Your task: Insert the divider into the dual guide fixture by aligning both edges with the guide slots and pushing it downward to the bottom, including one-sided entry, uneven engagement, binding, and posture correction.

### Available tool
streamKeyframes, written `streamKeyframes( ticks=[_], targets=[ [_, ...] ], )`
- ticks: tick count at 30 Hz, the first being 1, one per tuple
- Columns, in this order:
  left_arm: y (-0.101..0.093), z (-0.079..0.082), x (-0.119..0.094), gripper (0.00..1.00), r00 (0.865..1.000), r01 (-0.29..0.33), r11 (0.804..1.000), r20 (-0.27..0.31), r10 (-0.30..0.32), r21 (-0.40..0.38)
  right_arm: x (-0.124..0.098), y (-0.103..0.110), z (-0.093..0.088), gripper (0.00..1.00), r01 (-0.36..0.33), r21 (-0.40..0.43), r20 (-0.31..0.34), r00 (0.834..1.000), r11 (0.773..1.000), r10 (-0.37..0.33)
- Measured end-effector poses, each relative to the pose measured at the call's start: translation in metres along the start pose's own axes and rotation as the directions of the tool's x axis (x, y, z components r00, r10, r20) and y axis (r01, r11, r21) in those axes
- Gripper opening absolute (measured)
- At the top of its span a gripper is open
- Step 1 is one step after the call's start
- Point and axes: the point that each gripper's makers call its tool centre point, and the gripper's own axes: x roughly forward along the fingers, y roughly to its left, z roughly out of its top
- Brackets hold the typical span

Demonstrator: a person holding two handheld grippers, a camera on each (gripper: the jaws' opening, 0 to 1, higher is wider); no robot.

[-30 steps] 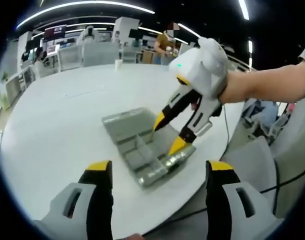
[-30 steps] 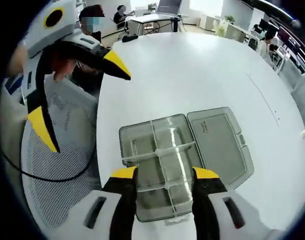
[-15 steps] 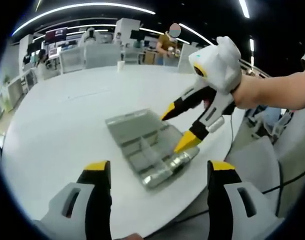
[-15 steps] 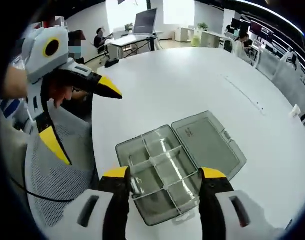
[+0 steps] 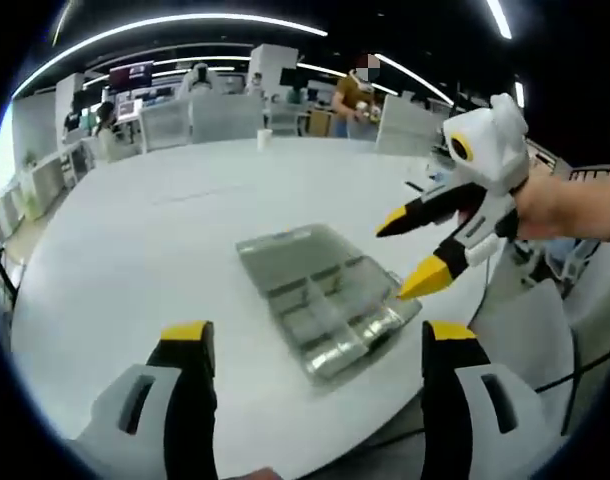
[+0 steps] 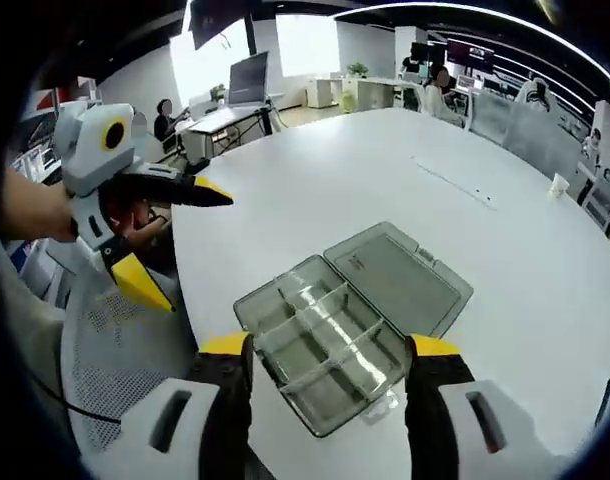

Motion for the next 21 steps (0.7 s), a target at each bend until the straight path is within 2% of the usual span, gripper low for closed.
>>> streamKeyframes(
  ticks=[13, 21],
  targets=[
    [0.006, -0.001, -0.002, 0.91, 0.998, -0.064, 0.996, 0.023, 0.066, -0.070, -0.027, -0.005, -0.018, 0.64, 0.077, 0.117, 0.050, 0.995, 0.990, -0.084],
    [0.006, -0.003, -0.007, 0.95, 0.996, -0.083, 0.992, 0.036, 0.087, -0.099, -0.042, 0.001, -0.032, 0.66, 0.106, 0.150, 0.071, 0.990, 0.983, -0.118]
  ],
)
